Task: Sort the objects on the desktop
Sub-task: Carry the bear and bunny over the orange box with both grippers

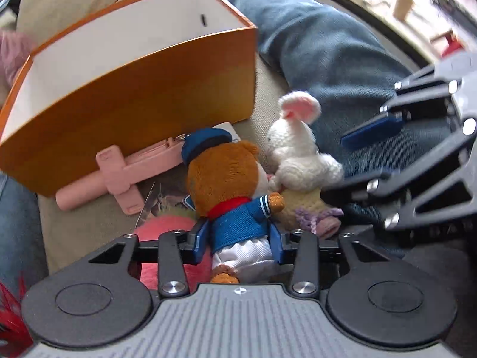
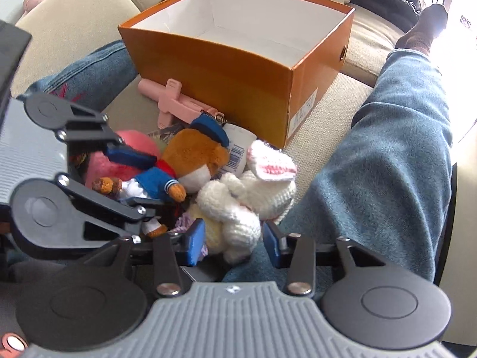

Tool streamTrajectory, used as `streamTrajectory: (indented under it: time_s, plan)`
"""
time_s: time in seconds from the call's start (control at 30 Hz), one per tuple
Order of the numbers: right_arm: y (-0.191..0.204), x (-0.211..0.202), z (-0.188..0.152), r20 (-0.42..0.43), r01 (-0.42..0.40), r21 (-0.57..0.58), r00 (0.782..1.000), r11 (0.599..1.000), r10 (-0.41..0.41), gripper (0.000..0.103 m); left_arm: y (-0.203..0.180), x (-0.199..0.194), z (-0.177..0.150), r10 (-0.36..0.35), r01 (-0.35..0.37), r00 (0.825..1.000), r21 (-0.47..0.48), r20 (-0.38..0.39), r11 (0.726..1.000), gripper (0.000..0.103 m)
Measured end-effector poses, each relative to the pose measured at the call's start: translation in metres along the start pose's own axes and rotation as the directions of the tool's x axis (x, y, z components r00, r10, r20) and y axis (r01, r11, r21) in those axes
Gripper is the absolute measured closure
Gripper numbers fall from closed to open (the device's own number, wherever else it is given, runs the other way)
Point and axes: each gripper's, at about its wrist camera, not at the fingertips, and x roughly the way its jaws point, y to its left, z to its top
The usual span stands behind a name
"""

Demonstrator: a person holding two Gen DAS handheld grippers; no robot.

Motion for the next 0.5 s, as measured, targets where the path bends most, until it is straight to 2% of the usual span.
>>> streamTrajectory:
  time_s: [0.1, 0.17, 0.23, 0.37, 0.5]
  plan:
    - [0.004, 0.009, 0.005, -0.008, 0.0, 0.028, 1.0, 1.0, 0.0, 0.041, 0.026, -0.008, -0.007, -0.053, 0.057, 0.998, -0.128, 0.036, 0.99, 0.061]
    - [0.004, 0.019, 0.01, -0.027, -0.003, 0.072, 1.0, 0.997, 0.005, 0.033, 0.049, -0.012, -0.014, -0.127, 0.141, 0.989, -0.248, 0.069, 0.958, 0.062]
    - [0.002, 0.031, 0.013, -0.058, 0.005, 0.121, 0.998, 0.993, 0.002, 0.032, 0.065, -0.012, -0.022, -0.186, 0.21, 0.977, -0.33, 0.104, 0.92, 0.062]
    - [0.002, 0.051, 0.017, -0.106, 0.032, 0.161, 0.994, 0.987, -0.015, 0.032, 0.078, -0.013, -0.03, -0.224, 0.261, 0.965, -0.389, 0.139, 0.883, 0.062]
    - [0.011, 0.066, 0.019, -0.133, 0.059, 0.132, 0.99, 0.989, -0.041, 0.029, 0.084, -0.011, -0.031, -0.229, 0.269, 0.963, -0.409, 0.144, 0.872, 0.063]
